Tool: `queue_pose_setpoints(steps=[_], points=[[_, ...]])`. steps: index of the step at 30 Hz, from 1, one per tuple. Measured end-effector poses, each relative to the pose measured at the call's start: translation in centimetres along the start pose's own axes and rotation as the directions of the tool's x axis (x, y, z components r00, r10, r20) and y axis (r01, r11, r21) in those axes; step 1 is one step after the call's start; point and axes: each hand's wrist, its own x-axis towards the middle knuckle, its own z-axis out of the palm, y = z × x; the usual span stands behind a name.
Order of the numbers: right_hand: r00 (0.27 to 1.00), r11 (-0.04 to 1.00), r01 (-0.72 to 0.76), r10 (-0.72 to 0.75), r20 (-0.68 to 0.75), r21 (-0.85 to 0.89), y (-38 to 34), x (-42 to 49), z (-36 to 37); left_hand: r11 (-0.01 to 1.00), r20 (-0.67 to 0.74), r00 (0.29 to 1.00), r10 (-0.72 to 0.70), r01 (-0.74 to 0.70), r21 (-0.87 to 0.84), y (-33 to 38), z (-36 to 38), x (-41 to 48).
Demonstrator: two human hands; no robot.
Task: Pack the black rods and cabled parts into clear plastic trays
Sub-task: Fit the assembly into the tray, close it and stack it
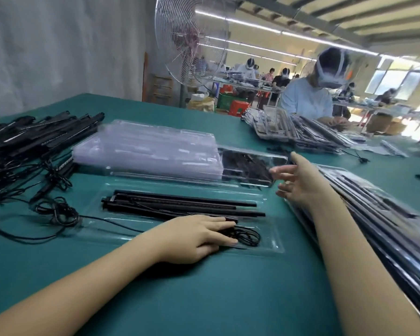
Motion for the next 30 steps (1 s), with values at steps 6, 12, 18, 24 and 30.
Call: queue_pose_setpoints(steps=[6, 12, 18, 24, 30], points=[[0.981, 0.864, 0.092, 0.006, 0.193, -0.495, -0.3, -1.3, -0.4, 1.000, 0.015, 1.000, -0.021, 0.021, 0.003, -0.5, -0.1, -0.4], [0.982, 0.748, 0.145, -0.028, 0.188, -0.647, 0.2, -1.6, 0.3, 1.000, 0.004, 1.000, -0.016, 0.016, 0.002, -0.6, 0.0, -0.5], [0.996, 0.899, 0.072, -0.043, 0.077, -0.432, 0.9, -1.0, 0.2, 1.000, 0.007, 1.000, -0.007, 0.007, 0.007, -0.8, 0.0, -0.4], [0.996, 0.991, 0.042, -0.051, 0.071, 0.131, 1.5, 0.0, -0.9, 1.000, 0.001, 1.000, -0.006, 0.006, -0.004, -0.9, 0.1, -0.4], [0.953, 0.952, 0.236, -0.266, 0.145, 0.196, 3.9, 0.7, -1.0, 1.000, 0.010, 1.000, -0.007, 0.007, 0.004, -0.9, 0.1, -0.4]])
